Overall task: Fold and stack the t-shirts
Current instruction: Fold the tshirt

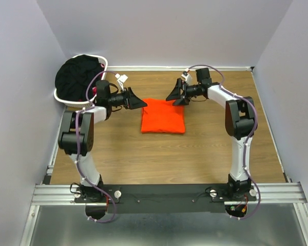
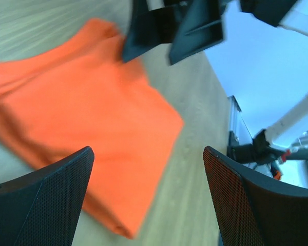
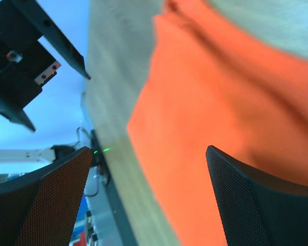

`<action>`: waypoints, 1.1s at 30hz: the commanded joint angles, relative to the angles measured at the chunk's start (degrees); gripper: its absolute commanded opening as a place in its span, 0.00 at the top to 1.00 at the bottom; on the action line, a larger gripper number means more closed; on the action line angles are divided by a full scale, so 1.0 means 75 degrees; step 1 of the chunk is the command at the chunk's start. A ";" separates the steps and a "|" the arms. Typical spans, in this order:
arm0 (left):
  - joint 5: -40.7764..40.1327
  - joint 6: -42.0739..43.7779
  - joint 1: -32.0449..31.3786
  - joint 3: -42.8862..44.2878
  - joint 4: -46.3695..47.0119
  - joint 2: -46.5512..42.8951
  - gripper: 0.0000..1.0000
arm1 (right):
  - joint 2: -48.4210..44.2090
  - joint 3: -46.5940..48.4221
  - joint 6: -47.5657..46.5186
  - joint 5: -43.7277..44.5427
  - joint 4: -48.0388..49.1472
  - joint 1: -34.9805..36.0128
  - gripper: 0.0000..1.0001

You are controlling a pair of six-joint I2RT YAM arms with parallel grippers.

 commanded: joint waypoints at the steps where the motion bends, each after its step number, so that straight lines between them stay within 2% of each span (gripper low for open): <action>1: 0.0484 0.0303 -0.0449 -0.0642 -0.0175 -0.1139 0.05 | -0.1071 -0.0751 0.0151 -0.0667 -0.0094 0.0257 0.00; 5: 0.0566 0.0444 -0.1035 -0.1112 -0.0187 -0.1154 0.05 | -0.1225 -0.1432 0.0210 -0.1113 -0.0048 0.0491 0.00; 10: 0.0484 0.0456 -0.1446 -0.0996 -0.0199 -0.0218 0.05 | -0.0781 -0.2018 0.0211 -0.1079 0.0011 0.0597 0.00; 14: 0.0321 0.0408 -0.1329 -0.0808 -0.0245 0.0673 0.05 | -0.0417 -0.2370 -0.0176 -0.0646 -0.0024 0.0515 0.00; 17: 0.0087 0.0781 -0.0839 -0.0913 -0.0675 0.0956 0.05 | -0.0288 -0.2429 -0.0411 -0.0271 -0.0059 0.0305 0.00; 19: -0.0171 0.1367 -0.0673 -0.0855 -0.1309 0.0851 0.05 | -0.0416 -0.2394 -0.0761 0.0011 -0.0176 0.0106 0.00; 20: -0.0207 0.1706 -0.0592 -0.0704 -0.2066 0.0746 0.05 | -0.0509 -0.2162 -0.1030 0.0127 -0.0617 0.0059 0.00; 21: -0.0137 0.2278 -0.0544 -0.0679 -0.2317 0.0443 0.05 | -0.0766 -0.2020 -0.1578 0.0326 -0.0935 0.0046 0.00; 22: -0.0079 0.2516 -0.0544 -0.0691 -0.2552 0.0231 0.05 | -0.0954 -0.1880 -0.1746 0.0328 -0.1437 0.0046 0.00; 24: 0.0108 0.2892 -0.0579 -0.0877 -0.2904 -0.0284 0.05 | -0.1294 -0.1750 -0.1818 0.0060 -0.1652 0.0058 0.00; 28: 0.0472 0.2963 -0.1162 -0.1335 -0.2894 -0.1537 0.05 | -0.2033 -0.2042 -0.1572 -0.0784 -0.1677 0.0093 0.00; 33: 0.0589 0.2789 -0.1949 -0.1500 -0.2438 -0.1623 0.04 | -0.2059 -0.2546 -0.1431 -0.1417 -0.1559 0.0374 0.00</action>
